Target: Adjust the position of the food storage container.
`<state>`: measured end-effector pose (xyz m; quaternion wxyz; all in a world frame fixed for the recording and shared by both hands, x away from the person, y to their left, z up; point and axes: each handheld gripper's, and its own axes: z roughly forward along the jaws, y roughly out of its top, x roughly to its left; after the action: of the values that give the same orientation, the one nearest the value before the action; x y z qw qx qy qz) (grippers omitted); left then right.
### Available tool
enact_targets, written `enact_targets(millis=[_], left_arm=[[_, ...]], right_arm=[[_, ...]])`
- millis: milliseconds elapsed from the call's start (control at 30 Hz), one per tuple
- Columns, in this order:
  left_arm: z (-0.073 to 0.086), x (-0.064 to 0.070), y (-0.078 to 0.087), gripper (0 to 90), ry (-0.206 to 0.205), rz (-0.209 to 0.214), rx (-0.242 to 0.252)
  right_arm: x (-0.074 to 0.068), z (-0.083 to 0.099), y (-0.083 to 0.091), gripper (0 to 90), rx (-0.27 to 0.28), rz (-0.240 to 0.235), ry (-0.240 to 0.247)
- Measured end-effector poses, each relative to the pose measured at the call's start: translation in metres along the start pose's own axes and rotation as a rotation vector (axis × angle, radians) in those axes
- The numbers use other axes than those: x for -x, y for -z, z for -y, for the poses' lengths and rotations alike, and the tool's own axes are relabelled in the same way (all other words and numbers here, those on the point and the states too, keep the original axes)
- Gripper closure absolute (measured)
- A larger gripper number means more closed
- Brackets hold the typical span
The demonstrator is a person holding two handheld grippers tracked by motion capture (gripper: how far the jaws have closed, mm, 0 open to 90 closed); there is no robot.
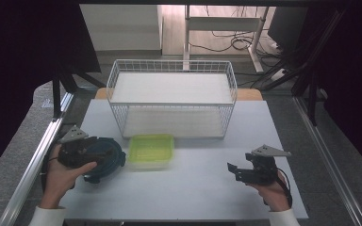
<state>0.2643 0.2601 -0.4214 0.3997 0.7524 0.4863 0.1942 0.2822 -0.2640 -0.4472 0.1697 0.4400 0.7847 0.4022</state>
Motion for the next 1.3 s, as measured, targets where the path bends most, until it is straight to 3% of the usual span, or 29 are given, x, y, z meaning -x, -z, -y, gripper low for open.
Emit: enact_targets(millis=[167,233,500,667,933,1100,1300], left_arm=[[-0.011,-0.013,0.0,21.8,-0.004,-0.04,-0.023],[-0.018,-0.026,-0.002,22.8,0.001,-0.059,-0.031],[-0.027,-0.054,-0.017,27.8,-0.002,-0.076,-0.069],[-0.032,-0.083,-0.037,46.7,0.04,-0.114,-0.127],[-0.032,-0.112,-0.059,81.6,0.044,-0.104,-0.234],[-0.031,-0.12,-0.071,88.9,0.04,-0.109,-0.294],[-0.03,-0.122,-0.082,89.7,-0.023,-0.113,-0.361]], right_arm=[[0.0,-0.002,0.003,17.7,0.009,-0.004,0.002],[-0.001,-0.002,0.004,17.6,0.01,-0.001,0.003],[0.0,-0.001,0.003,17.7,0.003,0.009,-0.003],[0.002,0.001,0.002,17.7,-0.004,0.016,-0.012],[0.005,0.002,0.001,17.7,-0.002,0.026,-0.025],[0.004,0.002,0.0,17.7,-0.007,0.025,-0.023],[0.002,0.003,-0.003,17.7,-0.017,0.023,-0.018]])
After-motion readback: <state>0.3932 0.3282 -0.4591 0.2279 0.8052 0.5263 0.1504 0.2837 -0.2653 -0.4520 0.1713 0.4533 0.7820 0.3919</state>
